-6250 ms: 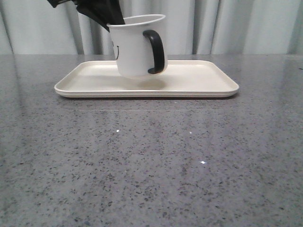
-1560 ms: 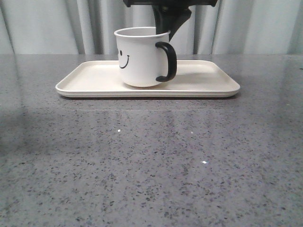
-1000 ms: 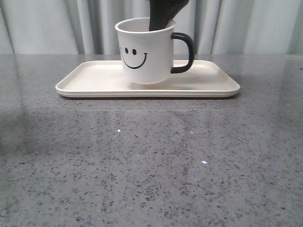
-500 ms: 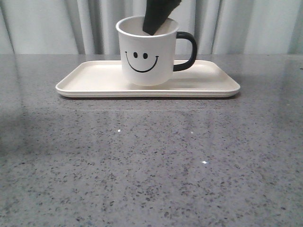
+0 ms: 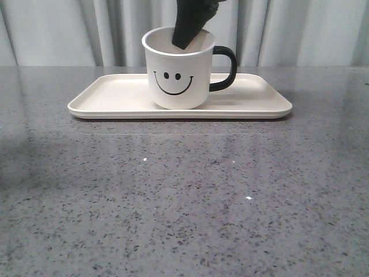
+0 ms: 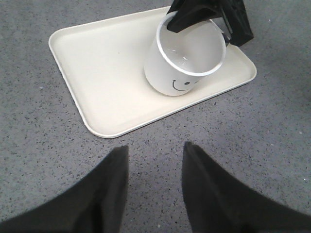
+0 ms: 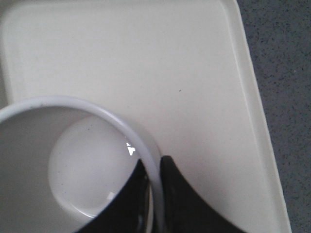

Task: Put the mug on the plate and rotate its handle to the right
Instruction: 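Grip the mug rim with the right gripper and rotate the mug, then release the mug rim and lift the right gripper away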

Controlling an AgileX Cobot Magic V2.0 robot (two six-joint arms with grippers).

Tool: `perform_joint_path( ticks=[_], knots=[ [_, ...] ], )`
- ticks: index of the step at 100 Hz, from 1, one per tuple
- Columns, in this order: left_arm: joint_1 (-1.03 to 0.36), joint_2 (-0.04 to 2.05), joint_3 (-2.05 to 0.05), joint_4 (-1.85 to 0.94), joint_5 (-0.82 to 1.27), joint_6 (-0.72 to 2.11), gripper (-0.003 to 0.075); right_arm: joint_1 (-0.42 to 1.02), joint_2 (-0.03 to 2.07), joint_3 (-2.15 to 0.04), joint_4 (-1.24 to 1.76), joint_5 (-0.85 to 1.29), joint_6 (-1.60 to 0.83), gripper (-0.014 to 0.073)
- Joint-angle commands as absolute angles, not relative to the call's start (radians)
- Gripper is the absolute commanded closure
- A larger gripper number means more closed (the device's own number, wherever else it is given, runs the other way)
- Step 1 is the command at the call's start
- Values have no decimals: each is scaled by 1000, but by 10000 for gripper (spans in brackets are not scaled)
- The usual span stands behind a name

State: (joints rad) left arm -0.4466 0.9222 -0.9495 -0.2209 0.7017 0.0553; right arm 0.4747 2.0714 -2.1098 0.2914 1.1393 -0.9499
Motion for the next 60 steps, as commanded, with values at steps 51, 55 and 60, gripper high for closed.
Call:
perform_joint_path(
  ticks=[51,55,60],
  knots=[
    [-451,912,-976,-241,639,49,459,469,2015,-2145,319,1050,-957,405],
    [-451,912,-976,-241,639,49,459,469,2014,-2145,319,1045,-952,349],
    [-451,912,-976,-241,639,49,459,469,2011,-2145,319,1033,-947,278]
  ],
)
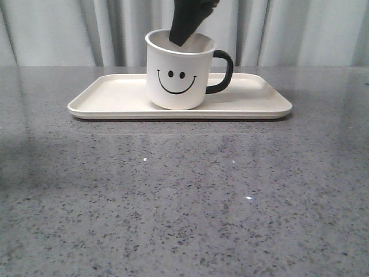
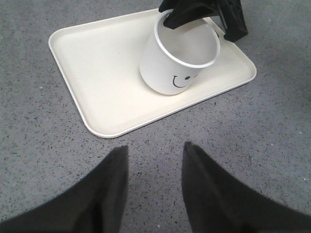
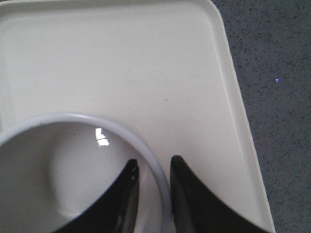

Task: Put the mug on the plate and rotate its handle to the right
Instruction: 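Release the mug rim and lift the right gripper away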

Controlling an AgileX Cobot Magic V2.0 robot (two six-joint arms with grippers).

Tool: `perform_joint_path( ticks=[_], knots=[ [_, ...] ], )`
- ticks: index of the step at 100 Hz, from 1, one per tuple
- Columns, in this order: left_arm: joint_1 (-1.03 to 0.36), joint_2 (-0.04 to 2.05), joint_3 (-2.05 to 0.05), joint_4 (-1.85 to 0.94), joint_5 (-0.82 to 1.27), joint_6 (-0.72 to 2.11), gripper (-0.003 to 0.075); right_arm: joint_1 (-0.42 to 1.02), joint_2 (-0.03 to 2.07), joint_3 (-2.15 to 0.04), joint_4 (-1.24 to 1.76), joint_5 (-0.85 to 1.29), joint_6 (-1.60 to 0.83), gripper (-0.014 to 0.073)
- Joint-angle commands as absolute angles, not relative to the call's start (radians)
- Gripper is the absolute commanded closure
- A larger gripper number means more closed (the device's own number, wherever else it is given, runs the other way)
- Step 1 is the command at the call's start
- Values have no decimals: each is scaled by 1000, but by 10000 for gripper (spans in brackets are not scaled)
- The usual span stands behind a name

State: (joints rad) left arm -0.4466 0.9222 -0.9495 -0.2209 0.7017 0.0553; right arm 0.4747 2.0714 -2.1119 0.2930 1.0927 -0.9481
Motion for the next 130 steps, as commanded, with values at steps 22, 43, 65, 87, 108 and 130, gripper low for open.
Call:
perform_joint_path(
  ticks=[22,43,65,87,108,130],
  knots=[
    [-451,912,-976,-241,633,49,459,469,1980,-2145,319,1021,-929,225],
    [-451,881,-976,-239,564,56,459,469,1912,-2145,322,1076,-833,287],
    [-451,814,-952,-229,502,60,459,469,1859,-2145,383,1182,-764,491],
    [-451,733,-881,-229,489,62,459,469,1825,-2143,405,1228,-657,655],
    [-451,645,-789,-229,403,77,468,469,1769,-2130,444,1261,-569,655],
    [-451,587,-740,-238,393,77,634,469,1634,-1987,438,1168,-535,655]
  ],
)
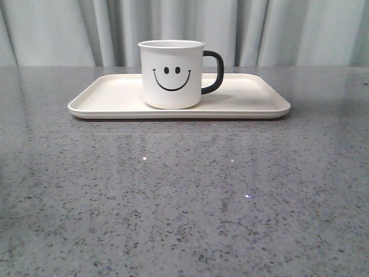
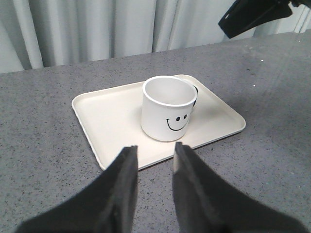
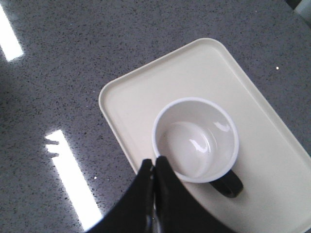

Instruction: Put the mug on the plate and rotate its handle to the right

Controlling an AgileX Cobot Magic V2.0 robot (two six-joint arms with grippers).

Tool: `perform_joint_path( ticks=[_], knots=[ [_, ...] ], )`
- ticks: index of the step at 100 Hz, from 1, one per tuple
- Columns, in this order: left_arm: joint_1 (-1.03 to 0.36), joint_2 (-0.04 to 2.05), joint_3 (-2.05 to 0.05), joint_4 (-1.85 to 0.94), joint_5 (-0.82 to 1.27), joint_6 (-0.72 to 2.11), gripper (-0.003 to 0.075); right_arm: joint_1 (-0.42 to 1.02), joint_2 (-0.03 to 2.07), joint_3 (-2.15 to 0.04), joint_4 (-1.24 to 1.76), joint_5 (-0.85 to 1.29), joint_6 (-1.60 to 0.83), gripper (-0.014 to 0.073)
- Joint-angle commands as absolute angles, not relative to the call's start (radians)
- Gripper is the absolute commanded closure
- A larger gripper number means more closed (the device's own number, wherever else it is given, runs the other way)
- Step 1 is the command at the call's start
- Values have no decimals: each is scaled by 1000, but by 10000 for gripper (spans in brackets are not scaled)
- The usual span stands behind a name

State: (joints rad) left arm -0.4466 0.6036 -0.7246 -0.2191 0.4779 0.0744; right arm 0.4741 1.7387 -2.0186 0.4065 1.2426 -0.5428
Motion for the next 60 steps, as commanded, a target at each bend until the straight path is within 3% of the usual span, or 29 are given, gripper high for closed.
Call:
perform_joint_path(
  ticks=[1,12,60],
  knots=[
    [-451,584,-737,-238,393,77,641,469,1628,-1981,438,1161,-535,655],
    [-451,570,-732,-238,393,77,741,469,1531,-1853,432,1089,-535,655],
    [-451,566,-722,-252,399,107,739,469,997,-1157,434,617,-532,655]
  ],
)
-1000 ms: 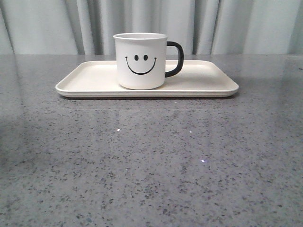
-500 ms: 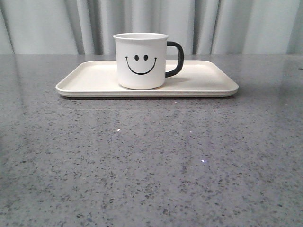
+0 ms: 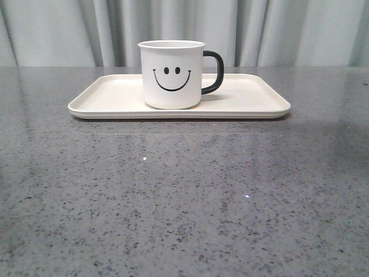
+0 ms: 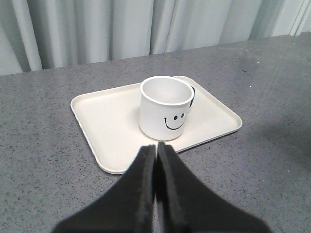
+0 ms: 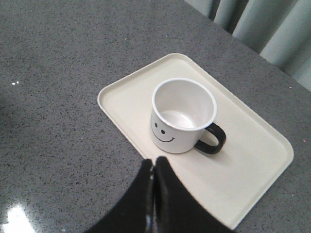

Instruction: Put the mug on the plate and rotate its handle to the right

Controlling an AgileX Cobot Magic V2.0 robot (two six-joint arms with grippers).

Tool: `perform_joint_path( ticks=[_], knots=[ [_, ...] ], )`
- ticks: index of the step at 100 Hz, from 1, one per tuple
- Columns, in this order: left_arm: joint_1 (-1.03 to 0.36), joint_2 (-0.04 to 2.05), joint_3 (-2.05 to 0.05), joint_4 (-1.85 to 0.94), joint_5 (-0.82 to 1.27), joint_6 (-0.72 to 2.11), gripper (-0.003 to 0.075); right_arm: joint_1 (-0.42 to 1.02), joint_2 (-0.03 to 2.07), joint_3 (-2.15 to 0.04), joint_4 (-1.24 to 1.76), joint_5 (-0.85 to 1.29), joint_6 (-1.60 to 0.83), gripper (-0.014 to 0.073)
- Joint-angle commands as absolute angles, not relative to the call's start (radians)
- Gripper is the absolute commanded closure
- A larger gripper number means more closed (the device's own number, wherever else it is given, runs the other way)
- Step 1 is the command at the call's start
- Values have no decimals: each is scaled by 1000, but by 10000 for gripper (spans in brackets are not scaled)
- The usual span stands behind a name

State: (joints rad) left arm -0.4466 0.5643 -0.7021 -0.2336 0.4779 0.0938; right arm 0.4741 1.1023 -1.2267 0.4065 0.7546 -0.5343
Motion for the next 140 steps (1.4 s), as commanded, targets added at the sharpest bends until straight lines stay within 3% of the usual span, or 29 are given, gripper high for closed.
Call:
perform_joint_path(
  ticks=[1,31,77,106,140],
  knots=[
    [-451,566,-720,-252,399,107,739,469,982,-1148,434,613,-532,655],
    [-451,534,-619,-256,335,107,739,469,694,-873,434,487,-531,655],
    [-451,290,-403,-256,251,109,739,469,358,-533,435,318,-531,655],
    [-451,157,-346,-256,266,109,739,469,217,-456,440,317,-531,655],
    [-451,146,-346,-256,266,109,739,469,204,-456,440,315,-531,655]
  ],
)
